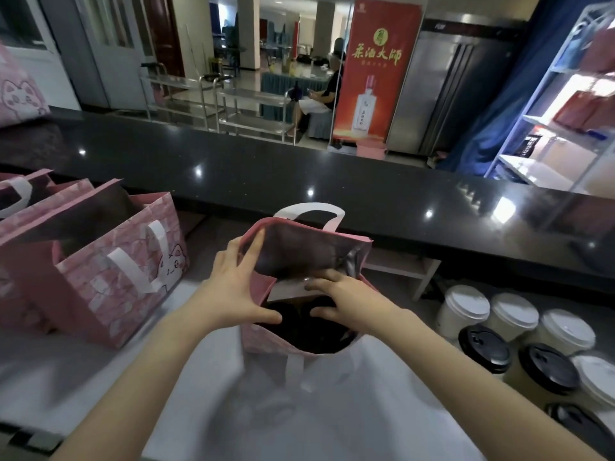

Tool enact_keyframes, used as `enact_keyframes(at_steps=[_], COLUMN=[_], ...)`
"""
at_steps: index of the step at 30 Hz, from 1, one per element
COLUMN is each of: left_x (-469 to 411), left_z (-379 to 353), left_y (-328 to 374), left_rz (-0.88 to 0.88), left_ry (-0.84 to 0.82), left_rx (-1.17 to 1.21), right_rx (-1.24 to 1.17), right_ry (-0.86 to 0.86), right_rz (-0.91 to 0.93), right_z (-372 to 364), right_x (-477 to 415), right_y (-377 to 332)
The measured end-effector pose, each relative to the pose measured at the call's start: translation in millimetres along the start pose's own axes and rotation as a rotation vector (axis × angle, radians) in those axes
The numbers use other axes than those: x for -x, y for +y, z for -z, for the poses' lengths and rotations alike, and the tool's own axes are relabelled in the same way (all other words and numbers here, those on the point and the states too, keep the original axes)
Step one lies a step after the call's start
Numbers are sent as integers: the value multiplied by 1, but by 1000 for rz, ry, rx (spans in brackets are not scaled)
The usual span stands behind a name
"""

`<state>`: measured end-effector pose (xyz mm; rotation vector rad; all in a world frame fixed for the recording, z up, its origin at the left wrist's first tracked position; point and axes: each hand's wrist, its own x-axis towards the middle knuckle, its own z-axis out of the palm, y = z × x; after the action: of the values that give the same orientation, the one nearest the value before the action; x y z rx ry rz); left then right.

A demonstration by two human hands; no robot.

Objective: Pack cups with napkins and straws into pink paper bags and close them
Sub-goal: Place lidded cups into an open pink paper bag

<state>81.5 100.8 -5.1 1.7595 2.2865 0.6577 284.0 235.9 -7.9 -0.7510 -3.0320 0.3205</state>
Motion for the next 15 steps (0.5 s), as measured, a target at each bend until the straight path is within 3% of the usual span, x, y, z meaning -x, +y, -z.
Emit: enact_keyframes(at_steps=[4, 7, 15], left_x=[-5, -10, -3], left_z=[-5, -7, -16], left_y=[3, 8, 16], left_rz=[-9, -1, -28], left_ry=[24, 78, 244], left_rx=[-11, 3, 108], right_rx=[5, 194, 265], right_ry=[-1, 20, 438], right_rz=[29, 71, -32], right_z=[21, 21, 31], right_x=[50, 76, 92], right_y=[-3, 4, 26])
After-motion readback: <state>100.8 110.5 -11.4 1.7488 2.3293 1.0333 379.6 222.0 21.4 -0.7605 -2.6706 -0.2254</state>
